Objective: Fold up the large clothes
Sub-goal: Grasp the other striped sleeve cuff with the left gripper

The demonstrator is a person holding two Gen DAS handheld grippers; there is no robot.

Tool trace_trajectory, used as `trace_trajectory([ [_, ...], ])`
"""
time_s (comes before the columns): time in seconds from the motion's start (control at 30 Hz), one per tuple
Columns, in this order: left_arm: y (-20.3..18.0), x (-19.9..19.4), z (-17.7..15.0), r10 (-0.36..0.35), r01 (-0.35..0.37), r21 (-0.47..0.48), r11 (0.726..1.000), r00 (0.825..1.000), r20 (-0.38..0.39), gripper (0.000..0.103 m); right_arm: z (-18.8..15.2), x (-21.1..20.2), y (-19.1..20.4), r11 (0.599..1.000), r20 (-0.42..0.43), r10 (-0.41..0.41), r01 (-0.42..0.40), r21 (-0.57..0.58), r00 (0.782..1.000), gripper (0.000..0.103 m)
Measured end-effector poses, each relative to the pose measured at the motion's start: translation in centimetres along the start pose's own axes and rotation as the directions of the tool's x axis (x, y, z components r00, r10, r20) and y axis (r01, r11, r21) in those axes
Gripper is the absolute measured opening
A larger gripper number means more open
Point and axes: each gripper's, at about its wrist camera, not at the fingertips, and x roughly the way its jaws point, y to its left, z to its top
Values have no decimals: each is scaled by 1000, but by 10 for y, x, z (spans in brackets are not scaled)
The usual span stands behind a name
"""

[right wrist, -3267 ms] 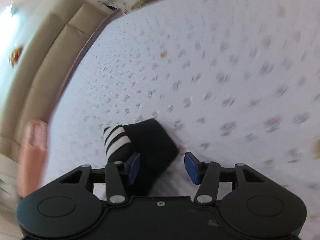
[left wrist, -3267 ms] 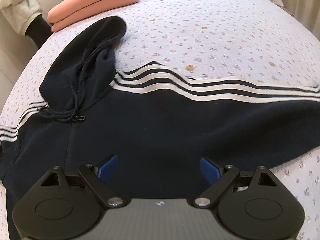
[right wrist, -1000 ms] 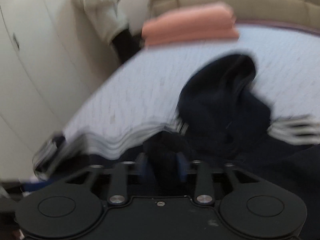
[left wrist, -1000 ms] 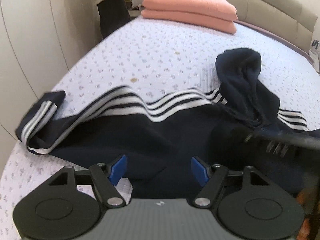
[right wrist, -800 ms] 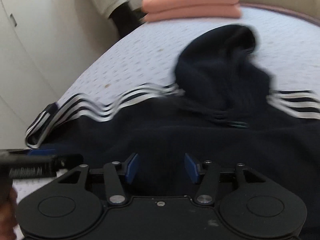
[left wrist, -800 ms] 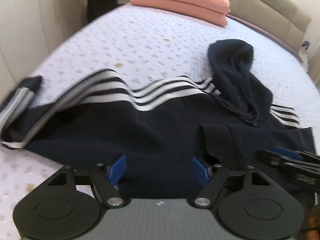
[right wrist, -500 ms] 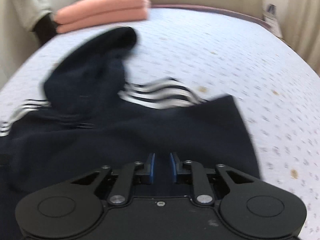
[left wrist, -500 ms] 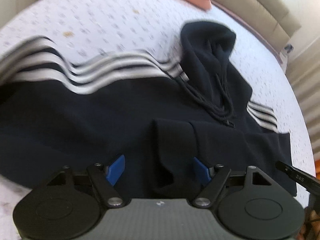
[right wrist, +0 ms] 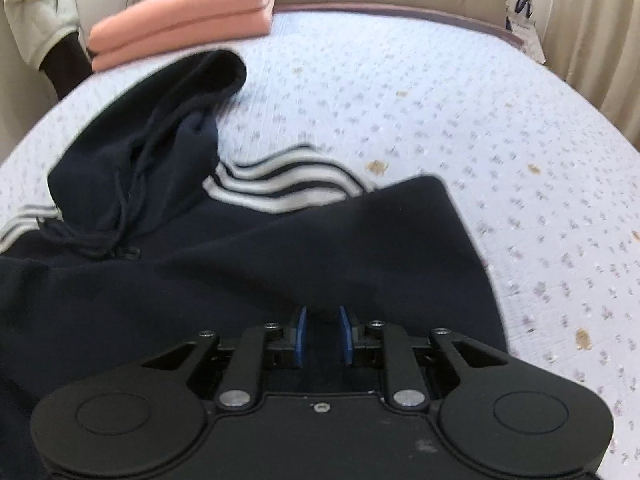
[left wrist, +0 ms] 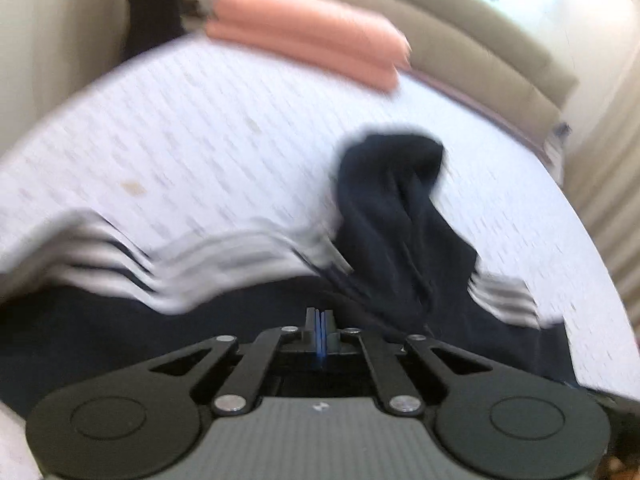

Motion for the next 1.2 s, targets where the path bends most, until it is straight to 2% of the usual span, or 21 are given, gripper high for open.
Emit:
trace_trajectory([
  [0.07,18,-13,6,65,-65,-17,998,997,35,0,2,-8,0,1000,20,16,-16,13,1000,24],
  [0.13,37,-13,3,129,-128,-34,991,991,22,0,2,-12,3,999,27,31,-31,16,999,24],
  [0.17,44,-10,1,137,-137,-43,990,991,-4,1,1,-12,5,999,28,41,-42,17,999,24],
  [0.23,50,-3,-7,60,-65,-78,995,996,-64,8,1,-9,10,999,13,50,-50,22,999,24],
  [0.27,49,-1,-11,18,-25,-101,995,997,-77,20,0,-7,12,998,6,55,-56,27,998,24],
  [0.3,45,1,-15,-18,8,-113,994,996,-89,37,-1,-6,14,998,2,59,-59,29,998,24],
  [0.33,38,3,-19,-47,35,-109,993,993,-108,47,-1,-4,16,998,-3,61,-61,29,998,24],
  [0.37,31,5,-23,-54,42,-95,995,991,-126,70,-2,-4,18,998,-6,63,-63,27,998,24],
  [0.4,24,9,-28,-53,41,-81,996,987,-150,85,-2,-4,20,998,-7,66,-65,23,998,24],
  [0.5,12,19,-42,-76,58,-91,994,976,-203,84,-3,-4,22,997,-12,74,-74,9,997,28],
  [0.6,8,25,-54,-122,97,-112,989,963,-240,74,-4,-2,23,997,-18,82,-82,-2,996,28],
  [0.63,4,30,-57,-117,94,-102,990,960,-254,71,-5,-1,23,996,-23,86,-86,-3,996,28],
  [0.7,-8,40,-59,-85,71,-61,996,959,-272,41,-7,0,22,996,-30,89,-89,-3,996,28],
  [0.8,-23,42,-60,-36,43,23,999,966,-255,16,-10,0,21,996,-34,84,-84,-6,996,28],
  [0.87,-28,27,-54,-42,49,33,998,980,-193,15,-11,-2,19,997,-29,70,-70,-7,997,28],
  [0.93,-23,2,-42,-85,86,4,996,992,-98,14,-10,-6,14,999,-14,54,-54,0,998,28],
  [1.0,-13,-18,-27,-114,113,-30,993,993,-17,14,-7,-11,7,999,2,41,-41,11,999,28],
  [1.03,-7,-28,-19,-82,83,-25,996,996,22,14,-5,-13,4,999,9,36,-36,17,999,28],
  [1.13,13,-27,-9,-12,13,-7,1000,1000,27,14,-3,-12,-1,999,15,34,-35,35,999,28],
  [1.2,21,-14,-16,47,-46,40,998,998,-39,18,-4,-7,0,998,7,34,-34,43,999,28],
])
